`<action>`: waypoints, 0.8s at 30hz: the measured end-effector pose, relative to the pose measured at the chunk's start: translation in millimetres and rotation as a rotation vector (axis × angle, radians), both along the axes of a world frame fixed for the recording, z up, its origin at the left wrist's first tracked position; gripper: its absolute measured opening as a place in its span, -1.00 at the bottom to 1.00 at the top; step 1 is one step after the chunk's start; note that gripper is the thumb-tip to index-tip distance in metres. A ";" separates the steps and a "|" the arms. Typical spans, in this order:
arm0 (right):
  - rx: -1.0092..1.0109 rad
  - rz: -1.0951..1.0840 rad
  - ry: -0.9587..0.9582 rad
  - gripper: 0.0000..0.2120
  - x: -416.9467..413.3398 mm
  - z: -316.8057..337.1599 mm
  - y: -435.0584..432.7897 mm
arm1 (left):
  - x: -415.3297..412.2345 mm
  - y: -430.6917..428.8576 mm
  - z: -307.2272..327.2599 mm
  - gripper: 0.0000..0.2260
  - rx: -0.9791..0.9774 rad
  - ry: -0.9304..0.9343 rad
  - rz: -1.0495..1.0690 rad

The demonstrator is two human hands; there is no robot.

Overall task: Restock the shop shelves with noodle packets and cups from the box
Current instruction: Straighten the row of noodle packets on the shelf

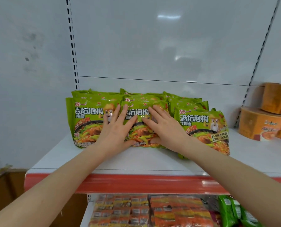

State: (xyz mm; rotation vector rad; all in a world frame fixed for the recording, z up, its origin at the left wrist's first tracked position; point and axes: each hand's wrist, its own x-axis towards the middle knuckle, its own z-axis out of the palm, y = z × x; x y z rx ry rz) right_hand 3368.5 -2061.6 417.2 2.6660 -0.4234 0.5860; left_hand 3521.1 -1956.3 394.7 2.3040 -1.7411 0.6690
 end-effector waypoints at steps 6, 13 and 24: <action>0.063 -0.007 -0.155 -0.24 -82.8 13.0 -21.1 | -30.5 -11.0 11.6 -0.24 -0.027 -0.043 -0.078; 0.179 -0.122 0.039 -0.05 -114.1 -2.3 -58.4 | -53.8 -41.5 11.3 -0.29 0.073 -0.104 -0.122; -0.161 -0.160 -0.063 -0.02 -96.5 -15.0 -74.1 | -80.9 -53.5 9.5 -0.21 -0.015 -0.073 -0.209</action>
